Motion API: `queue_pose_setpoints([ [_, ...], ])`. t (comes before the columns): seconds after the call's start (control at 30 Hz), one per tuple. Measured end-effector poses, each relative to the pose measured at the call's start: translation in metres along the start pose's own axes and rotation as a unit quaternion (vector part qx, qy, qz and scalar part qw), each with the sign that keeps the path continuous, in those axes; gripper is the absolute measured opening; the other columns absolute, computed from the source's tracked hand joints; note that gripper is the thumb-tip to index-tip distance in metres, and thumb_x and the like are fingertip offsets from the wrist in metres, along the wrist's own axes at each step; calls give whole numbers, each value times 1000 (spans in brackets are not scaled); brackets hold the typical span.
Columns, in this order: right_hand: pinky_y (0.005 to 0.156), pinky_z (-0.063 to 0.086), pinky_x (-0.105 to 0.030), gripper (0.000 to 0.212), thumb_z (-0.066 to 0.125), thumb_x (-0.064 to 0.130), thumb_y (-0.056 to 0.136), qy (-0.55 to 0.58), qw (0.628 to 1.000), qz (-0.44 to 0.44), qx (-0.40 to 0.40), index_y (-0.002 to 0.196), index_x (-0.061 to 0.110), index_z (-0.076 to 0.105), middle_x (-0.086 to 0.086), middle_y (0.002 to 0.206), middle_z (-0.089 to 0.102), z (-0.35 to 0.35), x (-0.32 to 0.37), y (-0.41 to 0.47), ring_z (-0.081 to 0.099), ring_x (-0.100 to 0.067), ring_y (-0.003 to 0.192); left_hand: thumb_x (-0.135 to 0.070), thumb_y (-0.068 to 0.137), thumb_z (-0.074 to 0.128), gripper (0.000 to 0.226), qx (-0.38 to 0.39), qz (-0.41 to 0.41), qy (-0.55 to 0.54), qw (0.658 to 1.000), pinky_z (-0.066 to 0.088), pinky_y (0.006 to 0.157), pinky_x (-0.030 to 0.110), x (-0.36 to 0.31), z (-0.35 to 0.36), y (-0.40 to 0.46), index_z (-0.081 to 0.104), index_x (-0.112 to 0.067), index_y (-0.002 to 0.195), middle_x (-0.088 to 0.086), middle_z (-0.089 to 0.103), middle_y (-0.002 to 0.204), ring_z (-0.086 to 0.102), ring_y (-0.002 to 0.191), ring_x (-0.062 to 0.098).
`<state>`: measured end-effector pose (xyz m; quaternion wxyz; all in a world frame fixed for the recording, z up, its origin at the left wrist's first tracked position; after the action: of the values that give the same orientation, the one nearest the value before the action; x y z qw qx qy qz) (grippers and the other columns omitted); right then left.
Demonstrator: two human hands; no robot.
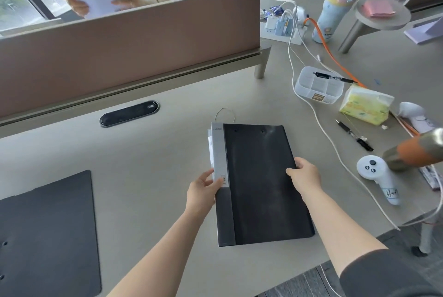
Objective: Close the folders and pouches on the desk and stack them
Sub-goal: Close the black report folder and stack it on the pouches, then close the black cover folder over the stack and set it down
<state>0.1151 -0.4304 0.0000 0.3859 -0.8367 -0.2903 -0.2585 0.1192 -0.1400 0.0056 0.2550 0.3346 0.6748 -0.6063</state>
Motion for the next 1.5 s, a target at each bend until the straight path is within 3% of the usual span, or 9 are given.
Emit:
queue_pose_setpoints([
  [0.13, 97, 49, -41, 40, 61, 4, 86, 25, 1000, 18, 6, 126, 9, 64, -6, 120, 67, 4, 3, 0, 62, -29, 108, -23, 89, 72, 49, -18, -8, -22, 1000, 62, 80, 49, 4, -7, 1, 58, -22, 136, 2, 79, 98, 76, 86, 22],
  [0.23, 94, 51, -39, 33, 60, 4, 85, 28, 999, 10, 17, 115, 14, 68, -3, 115, 69, 12, 7, 0, 63, -24, 103, -24, 89, 72, 48, -33, -10, -22, 999, 62, 80, 50, 4, -17, 1, 59, -23, 135, 0, 79, 95, 76, 83, 21],
  [0.4, 90, 53, -42, 29, 56, 0, 84, 8, 998, -18, 52, 91, 27, 63, 10, 83, 65, 33, 23, -9, 65, -25, 92, -28, 88, 72, 47, -63, -11, -21, 998, 61, 84, 48, 9, -40, 1, 60, -24, 133, -5, 80, 92, 76, 85, 20],
  [0.8, 81, 54, -38, 29, 59, 6, 83, -38, 991, -71, 106, 106, 21, 69, 1, 102, 74, 64, 39, -17, 69, -24, 93, -37, 92, 61, 44, -132, 19, 27, 991, 61, 80, 39, 13, -71, -11, 58, -28, 135, -11, 76, 100, 74, 84, 12],
  [0.93, 95, 50, -44, 51, 59, 17, 87, -72, 994, -72, 40, 138, 15, 54, -10, 126, 59, 63, 46, -17, 59, -31, 112, -41, 91, 61, 50, -147, 30, 33, 988, 54, 80, 29, 14, -74, -18, 53, -25, 138, -7, 70, 121, 69, 98, 12],
  [1.1, 85, 49, -38, 35, 53, 10, 91, -41, 979, -197, -15, 125, 17, 61, -7, 119, 54, 76, 95, -55, 57, -28, 104, -41, 89, 59, 47, -168, 26, 13, 985, 53, 99, 45, 23, -95, -36, 56, -26, 135, -1, 65, 127, 64, 110, 19],
  [1.3, 74, 47, -25, 25, 52, 5, 96, -17, 921, -379, 86, 114, 13, 69, -2, 98, 60, 145, 160, -151, 55, -11, 77, -27, 96, 57, 36, -231, 42, 43, 971, 50, 87, 29, 35, -163, -65, 61, -20, 130, 1, 67, 123, 62, 107, 15],
  [1.4, 71, 41, -17, 26, 50, 11, 98, -43, 902, -398, 162, 117, 17, 67, 2, 100, 65, 194, 170, -195, 57, -6, 79, -24, 94, 56, 36, -269, 34, 74, 960, 50, 90, 31, 48, -212, -78, 61, -22, 130, 1, 65, 125, 61, 111, 13],
  [1.5, 78, 43, -21, 33, 50, 15, 98, -80, 895, -374, 232, 129, 17, 62, 3, 105, 65, 239, 163, -228, 60, -11, 88, -22, 93, 55, 39, -299, 30, 131, 945, 44, 90, 28, 65, -258, -87, 59, -22, 132, 1, 60, 131, 57, 110, 13],
])
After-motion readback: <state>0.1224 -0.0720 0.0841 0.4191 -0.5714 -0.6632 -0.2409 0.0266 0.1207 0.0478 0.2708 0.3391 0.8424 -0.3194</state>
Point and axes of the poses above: each hand's wrist, its own y-axis towards the middle knuckle, its own z-axis out of the palm, x = y × z, the point moved 4 cm from there along y, towards the middle knuckle
